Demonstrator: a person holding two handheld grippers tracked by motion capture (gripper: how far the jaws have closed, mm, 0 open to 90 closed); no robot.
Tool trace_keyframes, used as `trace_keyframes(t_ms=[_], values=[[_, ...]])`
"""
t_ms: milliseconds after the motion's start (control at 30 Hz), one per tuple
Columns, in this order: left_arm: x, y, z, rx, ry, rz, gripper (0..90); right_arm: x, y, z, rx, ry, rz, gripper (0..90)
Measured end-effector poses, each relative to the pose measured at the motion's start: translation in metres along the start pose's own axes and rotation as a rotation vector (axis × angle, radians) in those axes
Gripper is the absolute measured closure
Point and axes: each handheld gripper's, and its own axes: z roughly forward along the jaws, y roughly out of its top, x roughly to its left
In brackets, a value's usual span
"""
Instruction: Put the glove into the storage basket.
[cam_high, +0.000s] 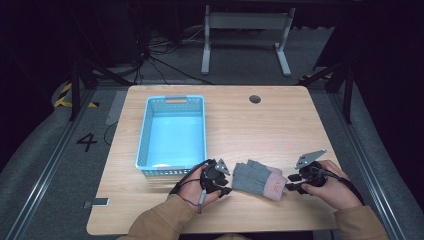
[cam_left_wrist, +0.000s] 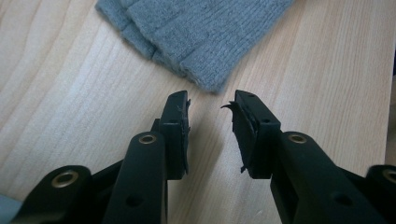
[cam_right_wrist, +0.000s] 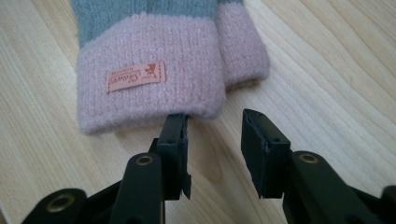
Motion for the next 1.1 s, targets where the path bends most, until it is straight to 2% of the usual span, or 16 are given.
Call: trace_keyframes(t_ms=[200, 333, 467, 667, 767, 800, 833, 867, 900, 1100], values=[[0.001, 0.002, 0.005, 0.021, -0.010, -0.015, 66.6, 0.001, 0.002, 0.002, -0.001, -0.001, -0.011, 63.5], [0.003, 0.006, 0.011, 0.013, -0.014, -0.037, 67.6, 0.000, 0.002, 0.003, -0.002, 0.000, -0.009, 63.5], [0.003, 0.009, 0.013, 0.020, -0.032, -0.037, 74.2, 0.001, 0.003, 0.002, -0.008, -0.002, -0.014, 65.1], [-0.001, 0.011, 0.013, 0.023, -0.011, -0.025, 78.8, 0.003, 0.005, 0.003, -0.010, -0.008, -0.029, 66.8], [-0.001, 0.013, 0.013, 0.027, -0.001, -0.016, 86.2, 0.004, 0.006, 0.001, -0.029, -0.017, -0.047, 68.6], [-0.002, 0.013, 0.013, 0.034, -0.003, -0.020, 86.2, 0.004, 0.006, 0.000, -0.032, -0.018, -0.051, 70.8], [-0.002, 0.012, 0.014, 0.033, -0.003, -0.020, 88.6, 0.005, 0.007, 0.000, -0.040, -0.031, -0.072, 77.1], [-0.002, 0.012, 0.014, 0.033, -0.003, -0.020, 89.0, 0.005, 0.007, 0.000, -0.040, -0.031, -0.072, 77.1], [-0.002, 0.013, 0.013, 0.032, -0.004, -0.008, 89.2, 0.006, 0.009, 0.000, -0.031, -0.052, -0.103, 84.1], [-0.007, 0.014, 0.007, 0.010, 0.004, 0.014, 89.7, 0.007, 0.011, -0.009, -0.057, -0.058, -0.102, 87.0]])
